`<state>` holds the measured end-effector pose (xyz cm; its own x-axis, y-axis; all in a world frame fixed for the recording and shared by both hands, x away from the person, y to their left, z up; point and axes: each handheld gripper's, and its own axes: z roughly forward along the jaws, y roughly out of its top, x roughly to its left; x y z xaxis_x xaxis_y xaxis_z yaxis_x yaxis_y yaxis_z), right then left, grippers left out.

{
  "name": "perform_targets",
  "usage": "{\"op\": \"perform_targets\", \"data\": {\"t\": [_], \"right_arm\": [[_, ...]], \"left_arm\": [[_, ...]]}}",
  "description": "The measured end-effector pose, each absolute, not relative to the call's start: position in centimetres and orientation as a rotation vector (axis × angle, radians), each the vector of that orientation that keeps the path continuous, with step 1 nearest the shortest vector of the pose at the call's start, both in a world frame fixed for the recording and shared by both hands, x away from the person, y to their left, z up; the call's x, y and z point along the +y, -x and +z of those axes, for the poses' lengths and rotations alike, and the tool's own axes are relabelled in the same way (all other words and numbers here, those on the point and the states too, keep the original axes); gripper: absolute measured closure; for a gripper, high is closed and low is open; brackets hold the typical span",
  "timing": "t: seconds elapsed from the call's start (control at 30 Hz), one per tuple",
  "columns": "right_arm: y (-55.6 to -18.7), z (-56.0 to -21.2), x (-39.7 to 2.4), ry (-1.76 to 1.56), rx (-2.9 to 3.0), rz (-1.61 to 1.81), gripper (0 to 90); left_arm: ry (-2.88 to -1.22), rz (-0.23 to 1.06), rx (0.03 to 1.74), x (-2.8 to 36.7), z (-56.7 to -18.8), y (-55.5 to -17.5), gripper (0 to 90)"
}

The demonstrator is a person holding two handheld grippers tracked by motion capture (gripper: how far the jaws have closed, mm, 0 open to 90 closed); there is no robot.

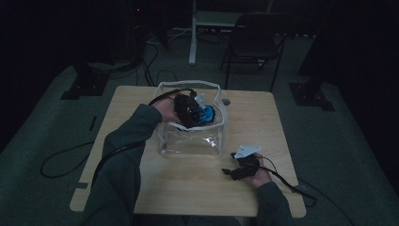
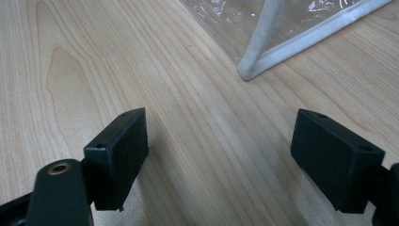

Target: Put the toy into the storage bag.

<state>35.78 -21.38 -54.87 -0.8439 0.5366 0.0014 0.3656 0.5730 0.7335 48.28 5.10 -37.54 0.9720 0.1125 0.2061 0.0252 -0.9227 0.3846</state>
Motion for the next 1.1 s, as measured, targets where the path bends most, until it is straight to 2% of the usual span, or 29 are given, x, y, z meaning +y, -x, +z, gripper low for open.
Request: {"op": "perform_targets", "data": {"t": [0.7, 1.1], "right_arm": [[-35.8, -54.9, -21.4, -0.752, 2.584, 1.129, 19.1], [-35.8, -54.9, -21.4, -0.752, 2.584, 1.129, 19.1]], "left_arm": [[-2.802, 0.236, 0.049, 4.9, -38.5, -47.9, 27.9], [-2.808, 0.244, 0.023, 4.6, -38.5, -47.8, 27.9]]}}
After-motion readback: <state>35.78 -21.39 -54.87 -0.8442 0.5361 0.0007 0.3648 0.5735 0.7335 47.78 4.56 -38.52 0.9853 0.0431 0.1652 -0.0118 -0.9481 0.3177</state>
